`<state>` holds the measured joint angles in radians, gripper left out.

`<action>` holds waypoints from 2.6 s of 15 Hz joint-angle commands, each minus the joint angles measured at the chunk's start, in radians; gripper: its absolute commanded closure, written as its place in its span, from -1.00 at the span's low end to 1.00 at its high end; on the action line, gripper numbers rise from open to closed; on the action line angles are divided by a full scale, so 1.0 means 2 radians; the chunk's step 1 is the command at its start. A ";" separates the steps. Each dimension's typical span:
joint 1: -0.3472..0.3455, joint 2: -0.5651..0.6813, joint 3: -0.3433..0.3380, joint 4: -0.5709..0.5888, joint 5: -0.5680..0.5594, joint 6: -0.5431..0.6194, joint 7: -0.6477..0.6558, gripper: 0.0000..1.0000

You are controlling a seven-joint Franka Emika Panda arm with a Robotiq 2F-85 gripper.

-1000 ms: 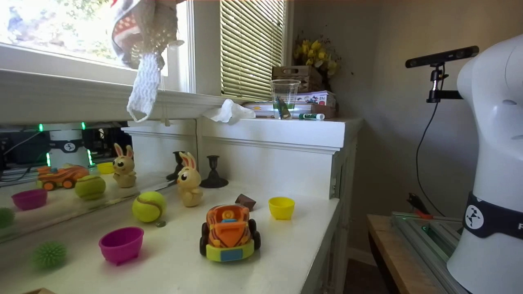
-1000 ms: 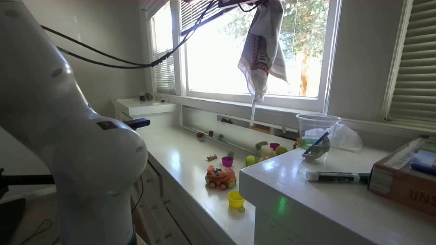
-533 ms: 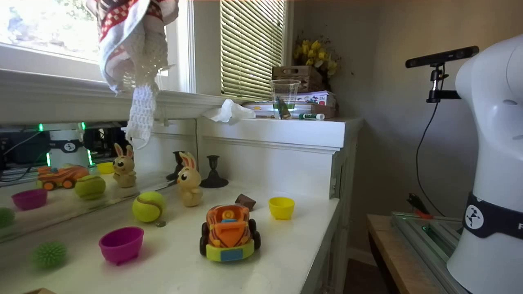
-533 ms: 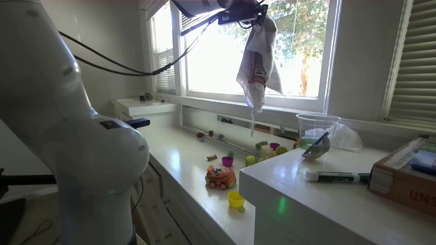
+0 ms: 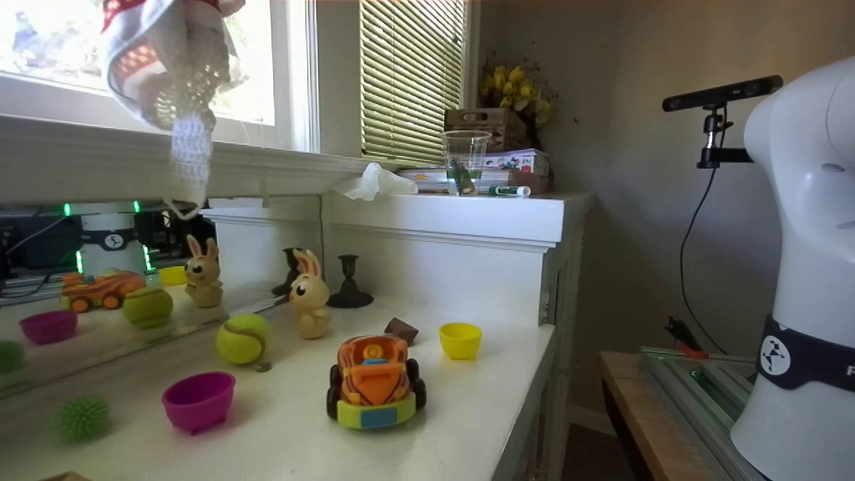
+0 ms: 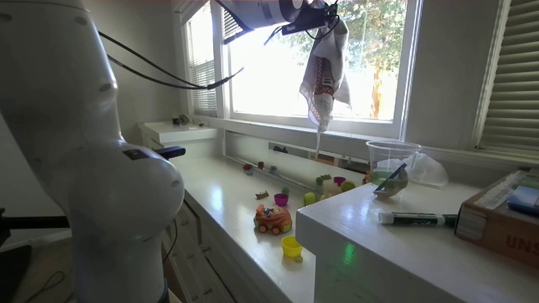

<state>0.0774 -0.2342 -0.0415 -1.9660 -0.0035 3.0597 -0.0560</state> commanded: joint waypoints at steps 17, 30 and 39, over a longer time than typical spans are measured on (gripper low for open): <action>-0.097 0.143 0.023 0.181 -0.025 0.067 0.024 0.96; -0.060 0.190 0.010 0.255 -0.079 -0.002 0.072 0.96; 0.023 0.257 0.008 0.313 -0.134 -0.030 0.097 0.96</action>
<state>0.0790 0.1877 -0.0131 -1.4665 -0.2279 3.0410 0.0981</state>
